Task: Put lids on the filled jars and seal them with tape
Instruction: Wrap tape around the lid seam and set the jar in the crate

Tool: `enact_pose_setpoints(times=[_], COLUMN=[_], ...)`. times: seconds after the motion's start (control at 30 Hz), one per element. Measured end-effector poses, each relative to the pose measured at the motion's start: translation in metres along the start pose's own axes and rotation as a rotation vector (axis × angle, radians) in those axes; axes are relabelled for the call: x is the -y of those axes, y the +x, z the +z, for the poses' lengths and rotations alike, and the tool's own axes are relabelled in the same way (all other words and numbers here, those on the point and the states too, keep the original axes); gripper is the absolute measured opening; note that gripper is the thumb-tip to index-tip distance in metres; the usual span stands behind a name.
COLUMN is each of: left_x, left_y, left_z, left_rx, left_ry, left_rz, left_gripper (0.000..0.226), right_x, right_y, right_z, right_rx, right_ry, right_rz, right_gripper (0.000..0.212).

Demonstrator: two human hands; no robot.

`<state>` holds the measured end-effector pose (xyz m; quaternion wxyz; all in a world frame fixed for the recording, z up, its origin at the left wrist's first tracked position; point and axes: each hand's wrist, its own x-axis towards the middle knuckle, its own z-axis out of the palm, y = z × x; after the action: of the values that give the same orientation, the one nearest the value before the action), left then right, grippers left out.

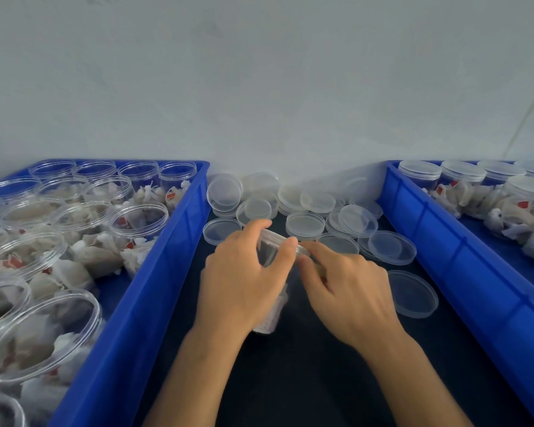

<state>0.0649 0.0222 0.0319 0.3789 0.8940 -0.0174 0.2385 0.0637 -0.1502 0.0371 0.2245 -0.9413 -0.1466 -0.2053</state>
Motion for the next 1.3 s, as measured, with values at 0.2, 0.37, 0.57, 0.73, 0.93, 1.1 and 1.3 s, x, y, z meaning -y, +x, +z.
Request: enact_pose_setpoints(times=[0.2, 0.37, 0.57, 0.73, 0.93, 1.1, 1.3], left_x=[-0.004, 0.010, 0.019, 0.022, 0.023, 0.025, 0.023], left_y=[-0.005, 0.002, 0.005, 0.006, 0.007, 0.007, 0.007], left_z=[0.011, 0.002, -0.003, -0.004, -0.005, -0.006, -0.006], left_rx=[0.061, 0.047, 0.033, 0.034, 0.044, 0.060, 0.128], left_ry=[0.032, -0.185, -0.343, -0.377, -0.404, -0.395, -0.222], left_rz=[-0.038, -0.124, -0.161, -0.148, -0.137, -0.157, -0.144], left_gripper=[0.070, 0.072, 0.055, 0.048, 0.042, 0.045, 0.087], right_x=[0.000, -0.003, 0.000, 0.000, 0.003, 0.006, 0.008], right_y=[0.002, 0.004, 0.005, 0.004, 0.005, 0.003, 0.002], right_z=[0.008, 0.010, 0.009, 0.009, 0.013, 0.018, 0.021], right_rx=[0.032, 0.130, 0.085, 0.038, 0.036, 0.019, -0.024], right_ry=[0.082, 0.278, 0.149, 0.068, 0.059, 0.077, 0.109], right_rz=[0.064, 0.130, 0.049, 0.020, 0.018, 0.035, 0.051], right_gripper=[0.030, 0.025, 0.029, 0.038, 0.042, 0.036, 0.027])
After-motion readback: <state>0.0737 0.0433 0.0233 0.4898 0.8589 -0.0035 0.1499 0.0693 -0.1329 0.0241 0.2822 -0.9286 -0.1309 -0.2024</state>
